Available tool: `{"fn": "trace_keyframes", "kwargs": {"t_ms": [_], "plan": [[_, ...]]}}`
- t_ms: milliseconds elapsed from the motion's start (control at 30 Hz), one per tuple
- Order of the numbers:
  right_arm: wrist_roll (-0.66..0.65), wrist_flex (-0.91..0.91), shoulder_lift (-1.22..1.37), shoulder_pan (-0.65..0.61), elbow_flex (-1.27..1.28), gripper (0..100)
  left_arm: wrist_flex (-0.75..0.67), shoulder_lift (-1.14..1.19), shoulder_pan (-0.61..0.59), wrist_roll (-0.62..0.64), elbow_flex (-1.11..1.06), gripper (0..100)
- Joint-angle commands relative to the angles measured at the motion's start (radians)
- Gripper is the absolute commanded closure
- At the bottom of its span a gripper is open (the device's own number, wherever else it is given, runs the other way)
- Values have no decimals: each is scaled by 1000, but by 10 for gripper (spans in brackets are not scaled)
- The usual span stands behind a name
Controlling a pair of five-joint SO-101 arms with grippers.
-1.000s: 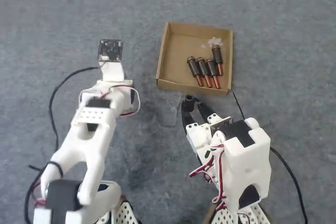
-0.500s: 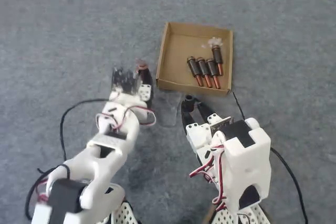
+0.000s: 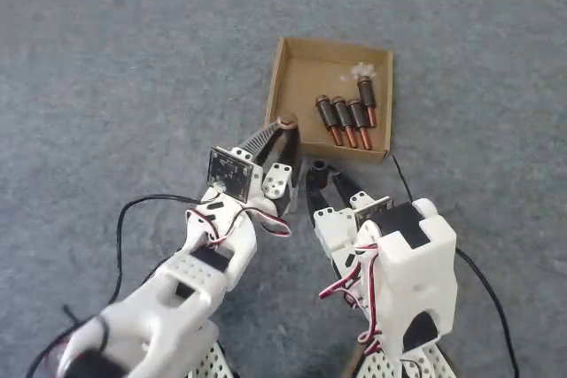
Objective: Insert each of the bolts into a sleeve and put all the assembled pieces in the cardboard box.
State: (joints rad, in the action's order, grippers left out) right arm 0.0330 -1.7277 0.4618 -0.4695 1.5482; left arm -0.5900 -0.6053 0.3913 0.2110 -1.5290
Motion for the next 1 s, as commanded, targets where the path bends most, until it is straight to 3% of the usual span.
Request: {"fn": "trace_keyframes", "kwargs": {"t_ms": [0,200,367,567,700,967], "plan": [[-17,-19,-2,1,-3,992,331,-348,28,143,12,989],[-17,-19,-2,-1,-3,992,631,-713,32,157,5,989],[-17,-19,-2,-1,-3,992,735,-813,34,158,5,990],[-20,-21,-2,-18,2,992,730,-792,84,158,8,990],[-20,-22,-2,-18,5,992,644,-733,98,158,8,990],[-20,-24,-2,-16,6,992,488,-385,103,158,134,990]]}}
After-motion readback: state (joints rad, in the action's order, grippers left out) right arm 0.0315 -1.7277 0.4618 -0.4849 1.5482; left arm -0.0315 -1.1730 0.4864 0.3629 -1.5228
